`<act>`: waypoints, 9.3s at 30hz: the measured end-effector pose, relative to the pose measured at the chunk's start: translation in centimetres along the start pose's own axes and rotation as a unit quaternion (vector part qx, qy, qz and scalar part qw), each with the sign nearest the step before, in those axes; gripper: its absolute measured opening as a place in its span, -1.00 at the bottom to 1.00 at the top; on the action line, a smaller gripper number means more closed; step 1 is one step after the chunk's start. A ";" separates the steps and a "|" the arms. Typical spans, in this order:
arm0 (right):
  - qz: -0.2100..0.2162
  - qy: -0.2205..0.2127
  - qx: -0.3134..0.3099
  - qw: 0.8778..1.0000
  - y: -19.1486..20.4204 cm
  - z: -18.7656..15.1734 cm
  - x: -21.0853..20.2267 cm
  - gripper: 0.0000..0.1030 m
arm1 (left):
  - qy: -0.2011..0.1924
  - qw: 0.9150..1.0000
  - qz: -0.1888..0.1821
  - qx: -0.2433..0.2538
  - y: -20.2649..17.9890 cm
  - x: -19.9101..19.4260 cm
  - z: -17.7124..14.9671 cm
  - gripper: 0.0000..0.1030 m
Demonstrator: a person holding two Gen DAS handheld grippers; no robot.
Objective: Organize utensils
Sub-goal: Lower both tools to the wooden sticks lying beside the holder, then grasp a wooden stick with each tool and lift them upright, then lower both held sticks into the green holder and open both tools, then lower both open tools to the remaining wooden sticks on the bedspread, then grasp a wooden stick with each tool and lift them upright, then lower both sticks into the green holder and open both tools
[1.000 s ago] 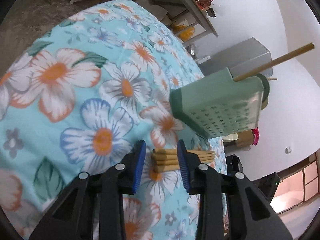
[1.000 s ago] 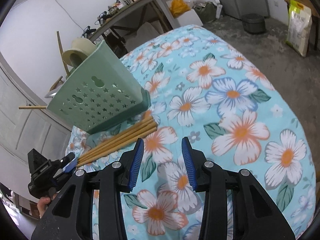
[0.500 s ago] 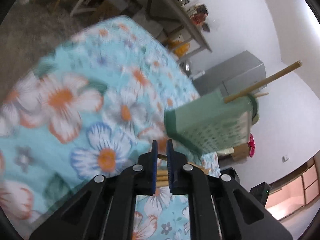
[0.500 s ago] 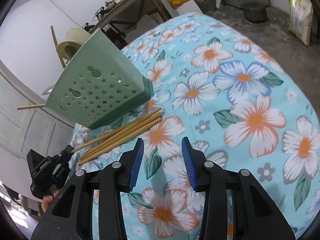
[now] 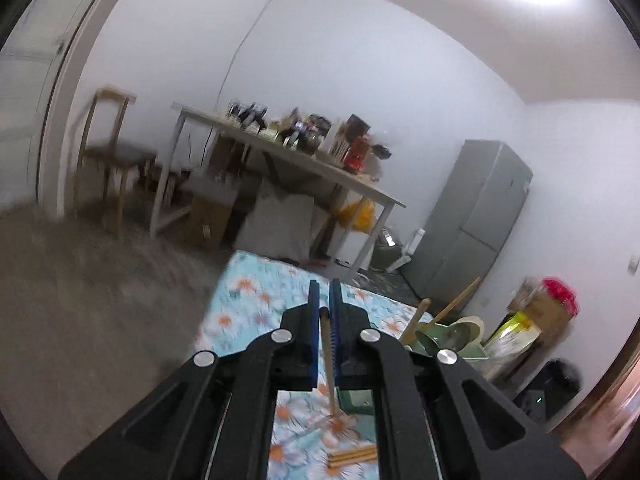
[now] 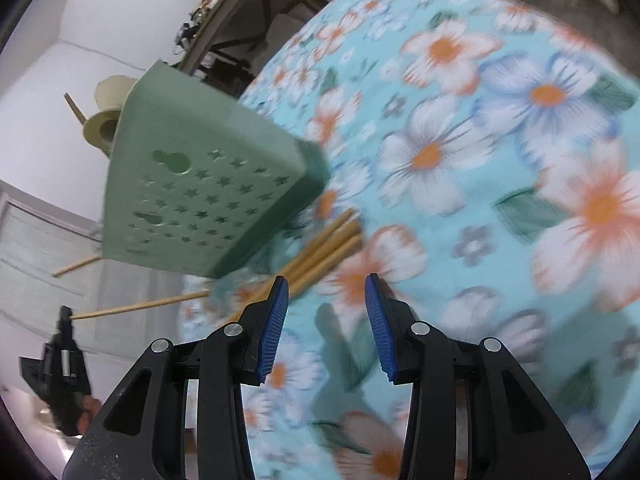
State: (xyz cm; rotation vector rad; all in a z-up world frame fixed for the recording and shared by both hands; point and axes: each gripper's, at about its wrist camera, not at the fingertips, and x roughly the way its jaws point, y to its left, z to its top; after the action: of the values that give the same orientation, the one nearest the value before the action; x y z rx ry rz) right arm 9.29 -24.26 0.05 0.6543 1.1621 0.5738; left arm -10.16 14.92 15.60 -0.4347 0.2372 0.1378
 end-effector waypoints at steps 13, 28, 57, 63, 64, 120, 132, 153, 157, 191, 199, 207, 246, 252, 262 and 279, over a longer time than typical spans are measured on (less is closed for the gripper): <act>0.030 -0.016 0.042 0.999 -0.3 0.8 2.2 -0.59 | 0.000 0.999 -0.035 -0.004 -1.4 2.2 0.1 -0.92; 0.006 -0.098 -0.023 0.995 1.3 0.6 -3.4 -0.76 | 0.006 1.000 -0.028 0.007 -1.6 1.8 -0.3 -0.92; -0.113 -0.199 -0.243 0.943 9.9 -0.3 -9.7 -0.89 | 0.015 0.994 -0.011 0.111 -5.1 3.0 -2.5 -0.92; -0.098 -0.218 -0.251 0.938 11.4 -0.8 -11.4 -0.91 | -0.025 0.993 -0.048 0.103 -6.6 -1.9 1.9 -0.92; -0.094 -0.221 -0.255 0.937 11.7 -1.0 -11.8 -0.91 | -0.039 0.992 -0.058 0.102 -6.9 -2.8 2.9 -0.92; 0.010 -0.273 -0.400 0.875 26.7 1.7 -8.6 -0.90 | -0.058 0.996 -0.046 0.054 -5.4 3.8 3.4 -0.32; -0.052 -0.243 -0.441 0.862 25.8 0.7 -4.7 -0.87 | -0.053 0.997 -0.040 0.046 -5.0 3.3 2.9 -0.32; -0.030 -0.151 -0.377 0.913 17.6 -0.5 -6.3 -0.17 | 0.159 0.983 -0.081 -0.053 0.0 4.7 -6.1 -0.28; -0.035 -0.150 -0.318 0.936 13.4 -0.4 -8.9 -0.15 | 0.258 0.947 -0.109 -0.158 2.4 6.9 -11.0 -0.30; 0.020 0.001 0.056 0.998 -2.3 2.2 -0.6 -0.24 | 0.016 1.000 0.016 -0.016 1.7 0.1 0.0 -0.85; -0.034 -0.041 0.077 0.996 -1.1 2.9 0.8 -0.74 | 0.009 0.999 0.010 0.033 -0.6 0.1 0.5 -0.87; -0.048 -0.102 0.040 0.993 2.1 3.4 -1.8 -0.82 | 0.012 0.999 0.003 0.033 -1.1 0.7 0.2 -0.88; 0.053 -0.283 -0.158 0.945 17.0 4.7 -16.8 -0.92 | 0.066 0.985 -0.085 0.138 -10.9 11.2 0.9 -0.29; 0.052 -0.302 -0.198 0.931 21.0 6.8 -15.4 -0.92 | -0.007 0.989 -0.081 0.127 -9.6 6.6 2.9 -0.08; -0.024 -0.337 -0.342 0.877 27.2 4.1 -9.4 -0.92 | -0.025 0.995 -0.063 0.071 -5.3 1.9 3.4 -0.08; -0.002 -0.361 -0.386 0.849 28.8 3.6 -9.7 -0.92 | -0.001 0.997 -0.077 0.030 -3.6 2.0 2.3 -0.08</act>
State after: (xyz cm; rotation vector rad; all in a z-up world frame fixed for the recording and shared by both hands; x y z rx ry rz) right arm 7.72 -12.08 28.05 0.1203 0.1632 0.6482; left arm -7.14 12.89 18.57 -0.3912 0.2049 -0.0202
